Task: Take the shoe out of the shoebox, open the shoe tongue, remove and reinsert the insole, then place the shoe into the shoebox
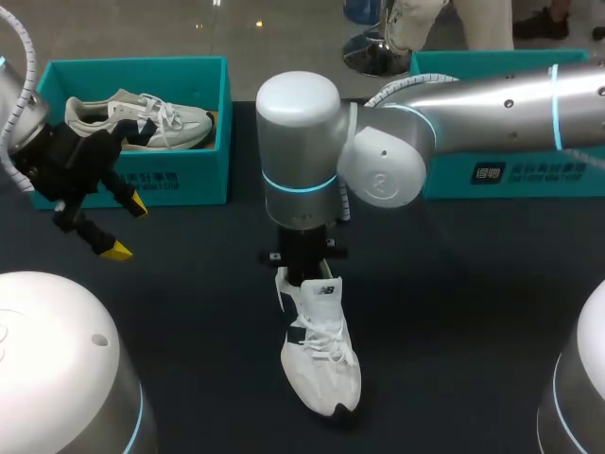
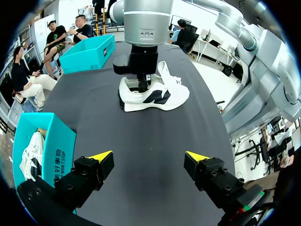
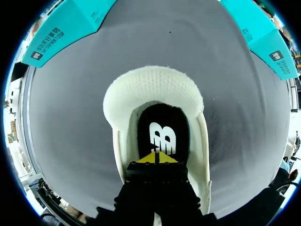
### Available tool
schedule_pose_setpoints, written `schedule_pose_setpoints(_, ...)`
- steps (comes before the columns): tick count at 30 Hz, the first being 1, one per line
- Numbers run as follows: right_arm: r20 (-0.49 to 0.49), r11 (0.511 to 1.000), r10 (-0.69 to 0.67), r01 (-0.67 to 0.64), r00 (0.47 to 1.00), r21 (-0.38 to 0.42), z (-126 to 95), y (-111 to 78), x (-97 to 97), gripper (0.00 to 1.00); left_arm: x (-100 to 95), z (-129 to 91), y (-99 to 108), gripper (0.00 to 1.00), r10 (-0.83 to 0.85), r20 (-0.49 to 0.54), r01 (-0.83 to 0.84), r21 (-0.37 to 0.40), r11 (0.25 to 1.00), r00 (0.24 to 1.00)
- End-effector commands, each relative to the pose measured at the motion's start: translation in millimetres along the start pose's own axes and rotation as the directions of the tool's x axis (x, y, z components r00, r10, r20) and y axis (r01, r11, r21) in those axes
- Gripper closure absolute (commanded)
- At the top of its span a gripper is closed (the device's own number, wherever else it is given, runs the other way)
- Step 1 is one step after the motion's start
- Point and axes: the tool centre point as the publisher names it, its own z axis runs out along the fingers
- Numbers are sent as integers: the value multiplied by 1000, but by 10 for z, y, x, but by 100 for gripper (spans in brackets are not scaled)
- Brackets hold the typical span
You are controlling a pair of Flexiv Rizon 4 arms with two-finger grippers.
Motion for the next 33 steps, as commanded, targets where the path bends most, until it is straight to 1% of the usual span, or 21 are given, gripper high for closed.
schedule_pose_setpoints(1, 14, 1000, -1, 1, 1000, -13, -165, 0, -47, 100, 1, -2, 0, 0, 0, -1, 0, -2, 1000, 1000)
schedule_pose_setpoints(10, 40, 1000, 1, 0, 999, -30, -428, 50, -166, 100, 1, -2, 0, 0, 0, -1, 0, -2, 1000, 1000)
schedule_pose_setpoints(19, 46, 1000, 4, -3, 999, -17, -563, -17, -221, 100, 1, -2, 0, 0, 0, -1, 0, -2, 1000, 1000)
schedule_pose_setpoints(25, 37, 1000, 4, -4, 999, 1, -576, -80, -233, 100, 1, -2, 0, 0, 0, -1, 0, -2, 1000, 1000)
schedule_pose_setpoints(33, 13, 999, 10, -10, 1000, 45, -504, -208, -190, 100, 1, -2, 0, 0, 0, -1, 0, -2, 1000, 1000)
